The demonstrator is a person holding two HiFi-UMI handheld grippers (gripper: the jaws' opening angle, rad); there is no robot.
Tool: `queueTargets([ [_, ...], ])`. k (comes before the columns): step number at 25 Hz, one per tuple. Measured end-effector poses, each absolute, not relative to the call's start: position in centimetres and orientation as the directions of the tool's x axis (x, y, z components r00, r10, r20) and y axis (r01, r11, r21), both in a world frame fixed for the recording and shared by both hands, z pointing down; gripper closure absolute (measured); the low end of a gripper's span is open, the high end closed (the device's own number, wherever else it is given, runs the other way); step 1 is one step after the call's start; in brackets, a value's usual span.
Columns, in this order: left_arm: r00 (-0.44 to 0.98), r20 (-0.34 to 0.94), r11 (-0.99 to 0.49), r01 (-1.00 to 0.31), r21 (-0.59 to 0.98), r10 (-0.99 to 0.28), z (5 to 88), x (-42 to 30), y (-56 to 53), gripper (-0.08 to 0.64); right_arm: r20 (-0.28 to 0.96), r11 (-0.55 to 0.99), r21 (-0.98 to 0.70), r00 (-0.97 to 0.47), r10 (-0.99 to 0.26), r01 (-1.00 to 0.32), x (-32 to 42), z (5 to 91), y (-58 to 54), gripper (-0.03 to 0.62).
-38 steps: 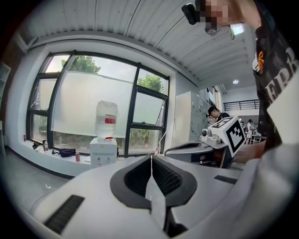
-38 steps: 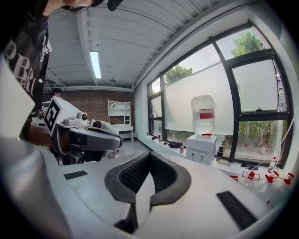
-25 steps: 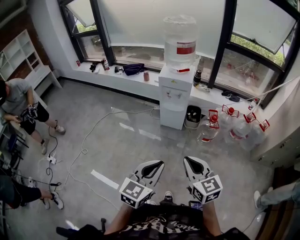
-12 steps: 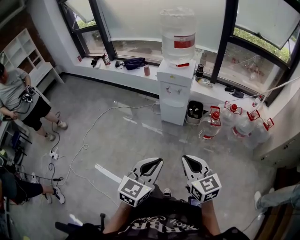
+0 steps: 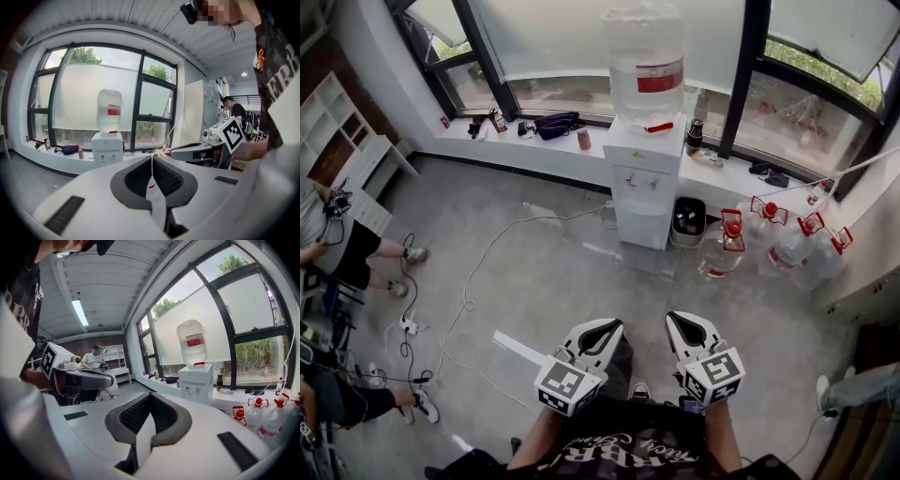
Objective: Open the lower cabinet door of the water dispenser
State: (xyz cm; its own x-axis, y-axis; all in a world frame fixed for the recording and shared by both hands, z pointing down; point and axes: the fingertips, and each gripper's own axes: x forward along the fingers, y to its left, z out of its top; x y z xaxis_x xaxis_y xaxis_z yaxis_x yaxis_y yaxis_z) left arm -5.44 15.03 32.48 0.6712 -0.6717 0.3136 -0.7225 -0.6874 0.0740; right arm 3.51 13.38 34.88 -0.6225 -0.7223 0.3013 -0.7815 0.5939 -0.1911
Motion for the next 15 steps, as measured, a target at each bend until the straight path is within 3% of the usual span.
queueTargets([
  [15,0.754,0.366,-0.790,-0.609,0.076,-0.546,37.8,-10.4,-5.4,0.540,0.365,0.465,-0.127,-0.477,-0.799,-0.876,1.0,41.1,-8.0,0.575],
])
